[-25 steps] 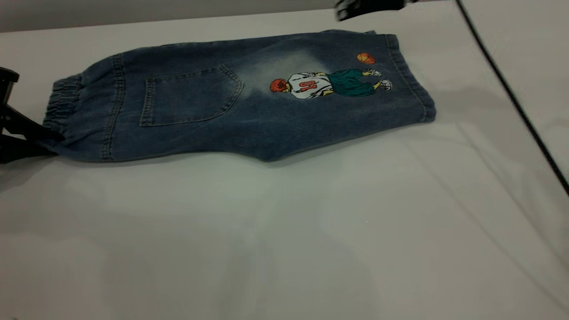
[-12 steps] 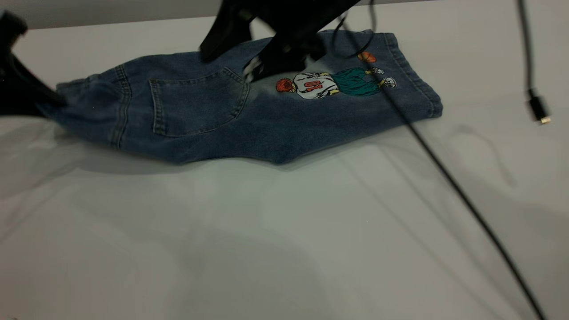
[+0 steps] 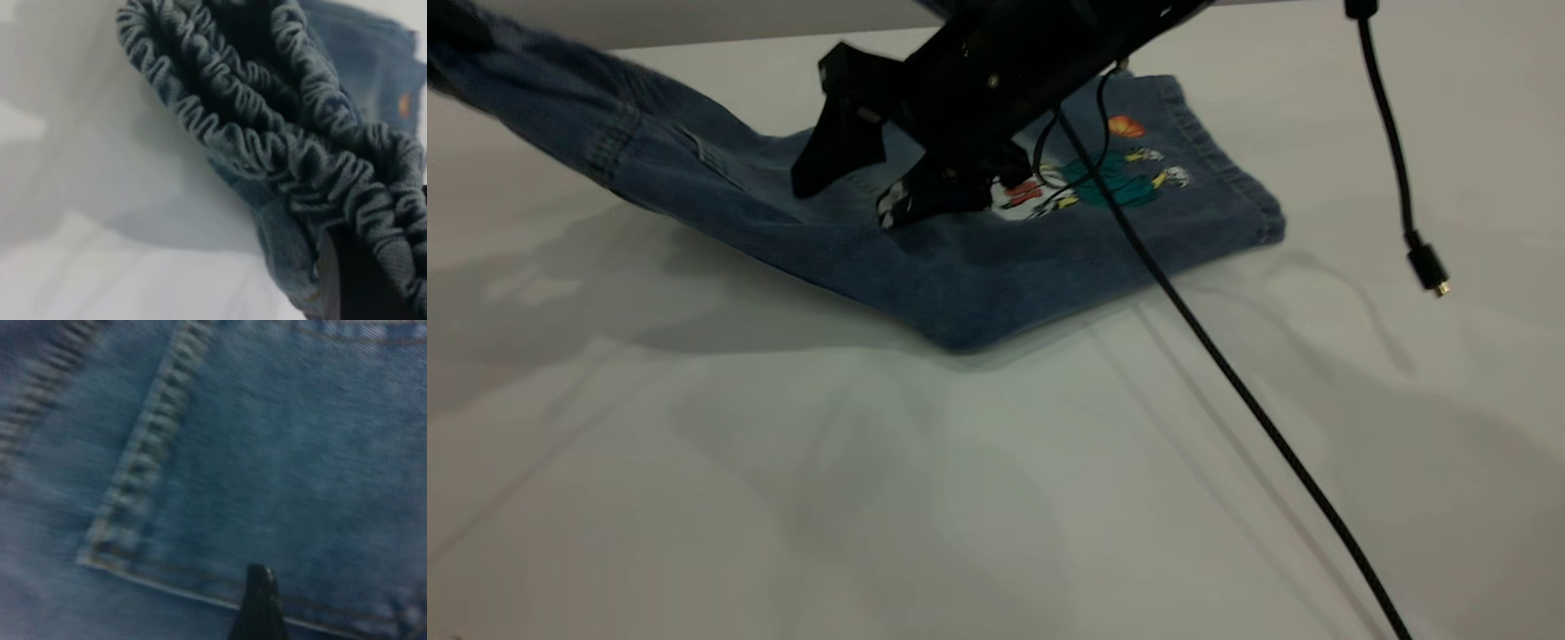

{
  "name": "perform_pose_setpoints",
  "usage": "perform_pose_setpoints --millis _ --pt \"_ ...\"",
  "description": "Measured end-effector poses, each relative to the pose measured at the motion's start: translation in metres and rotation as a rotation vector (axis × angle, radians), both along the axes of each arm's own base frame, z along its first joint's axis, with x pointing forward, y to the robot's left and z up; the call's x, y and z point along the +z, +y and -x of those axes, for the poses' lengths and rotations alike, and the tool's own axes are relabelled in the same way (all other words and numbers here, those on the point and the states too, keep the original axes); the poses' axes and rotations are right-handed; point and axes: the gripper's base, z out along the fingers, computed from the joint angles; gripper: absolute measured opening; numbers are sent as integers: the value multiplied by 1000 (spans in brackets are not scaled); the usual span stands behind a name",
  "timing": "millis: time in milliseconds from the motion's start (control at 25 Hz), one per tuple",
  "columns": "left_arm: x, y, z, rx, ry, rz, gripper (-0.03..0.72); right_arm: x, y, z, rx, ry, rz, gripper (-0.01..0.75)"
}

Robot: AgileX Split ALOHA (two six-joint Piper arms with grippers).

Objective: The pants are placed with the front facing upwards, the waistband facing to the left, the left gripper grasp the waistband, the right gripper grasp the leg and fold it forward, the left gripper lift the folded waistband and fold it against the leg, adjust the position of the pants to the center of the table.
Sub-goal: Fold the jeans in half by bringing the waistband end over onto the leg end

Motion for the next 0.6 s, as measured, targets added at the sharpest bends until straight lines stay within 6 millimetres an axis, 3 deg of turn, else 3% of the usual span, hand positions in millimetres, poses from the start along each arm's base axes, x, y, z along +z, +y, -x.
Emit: perform_pose_setpoints --millis 240,440,600 --pt "25 -8 7 -20 -79 -15 139 -2 28 23 68 4 1 486" --pt "28 -31 6 -86 -96 -15 139 -3 56 48 131 -8 10 486" --pt "28 -52 5 -142 -106 -18 139 -3 58 51 143 -13 13 486"
